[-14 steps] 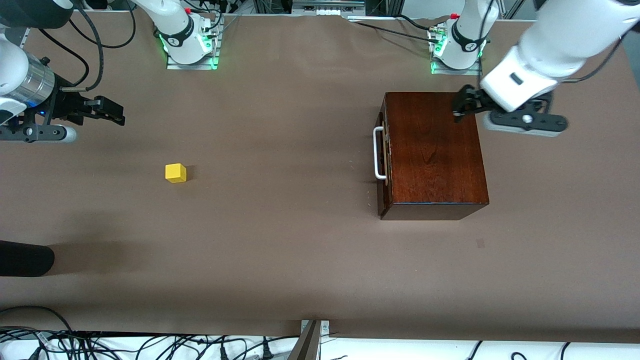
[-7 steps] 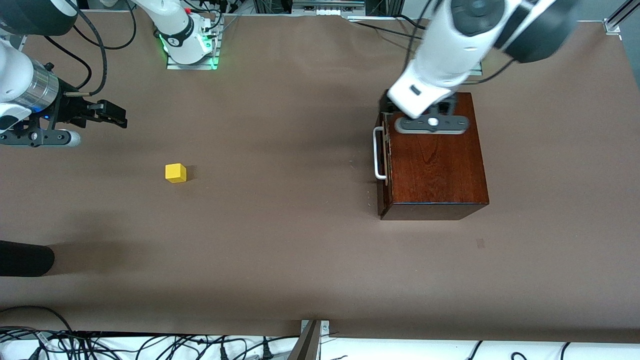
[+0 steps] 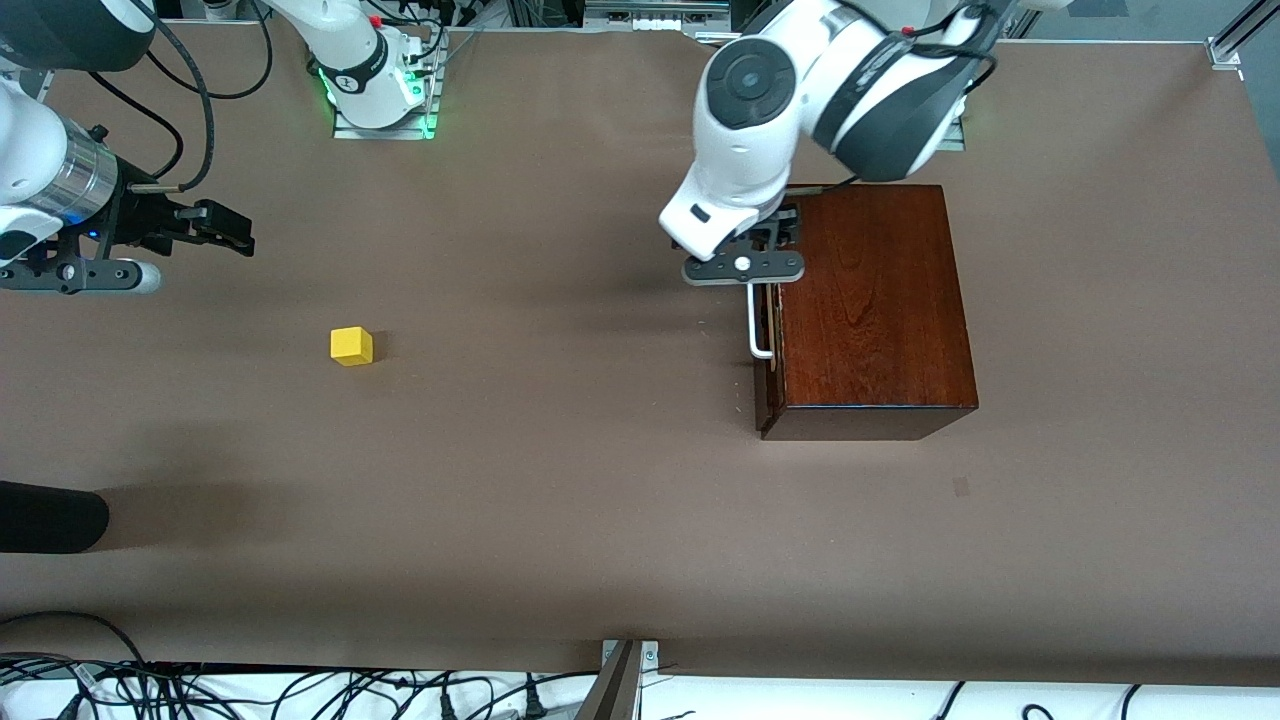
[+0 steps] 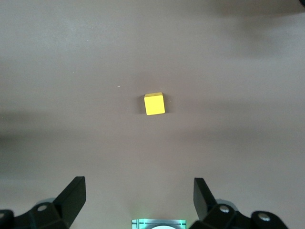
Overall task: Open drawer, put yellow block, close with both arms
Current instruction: 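Move the left gripper over the box to the white drawer handle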
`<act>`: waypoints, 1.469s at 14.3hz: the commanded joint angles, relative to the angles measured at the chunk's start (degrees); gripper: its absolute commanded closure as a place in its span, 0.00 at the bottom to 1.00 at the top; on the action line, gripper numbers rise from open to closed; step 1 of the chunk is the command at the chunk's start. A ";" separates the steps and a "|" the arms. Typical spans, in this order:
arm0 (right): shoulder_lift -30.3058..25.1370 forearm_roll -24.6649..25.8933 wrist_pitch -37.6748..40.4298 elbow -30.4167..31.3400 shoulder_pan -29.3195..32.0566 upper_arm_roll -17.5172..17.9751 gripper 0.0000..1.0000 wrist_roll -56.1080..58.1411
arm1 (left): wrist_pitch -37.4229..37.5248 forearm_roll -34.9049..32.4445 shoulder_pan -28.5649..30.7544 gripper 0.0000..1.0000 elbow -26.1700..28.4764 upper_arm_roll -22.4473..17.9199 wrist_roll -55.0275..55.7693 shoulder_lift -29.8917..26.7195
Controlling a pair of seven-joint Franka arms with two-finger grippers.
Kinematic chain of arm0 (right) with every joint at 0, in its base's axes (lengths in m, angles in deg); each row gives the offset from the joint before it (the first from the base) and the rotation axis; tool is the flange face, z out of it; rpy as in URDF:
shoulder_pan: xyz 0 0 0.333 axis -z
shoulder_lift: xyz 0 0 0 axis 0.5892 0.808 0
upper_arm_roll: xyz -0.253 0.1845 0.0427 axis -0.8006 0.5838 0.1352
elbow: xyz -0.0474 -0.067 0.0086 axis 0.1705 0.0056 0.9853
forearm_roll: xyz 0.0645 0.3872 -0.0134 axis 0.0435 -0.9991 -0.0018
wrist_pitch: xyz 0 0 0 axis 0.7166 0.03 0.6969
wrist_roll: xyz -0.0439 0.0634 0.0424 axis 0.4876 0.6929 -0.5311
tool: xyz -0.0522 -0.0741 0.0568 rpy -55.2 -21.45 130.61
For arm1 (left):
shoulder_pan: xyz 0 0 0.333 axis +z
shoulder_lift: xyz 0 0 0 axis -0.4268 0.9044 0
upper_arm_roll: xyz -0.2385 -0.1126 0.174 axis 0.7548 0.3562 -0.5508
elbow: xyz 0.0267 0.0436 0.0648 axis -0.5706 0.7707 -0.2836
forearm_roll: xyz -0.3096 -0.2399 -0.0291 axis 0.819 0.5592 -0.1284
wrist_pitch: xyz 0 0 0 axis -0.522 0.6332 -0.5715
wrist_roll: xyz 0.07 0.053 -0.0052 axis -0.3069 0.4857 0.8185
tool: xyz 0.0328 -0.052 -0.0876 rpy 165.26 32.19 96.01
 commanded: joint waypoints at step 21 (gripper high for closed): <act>-1.03 0.25 1.31 0.75 -0.07 0.24 0.00 0.39 | -12.66 -13.81 -2.71 0.00 8.24 -0.03 5.30 7.89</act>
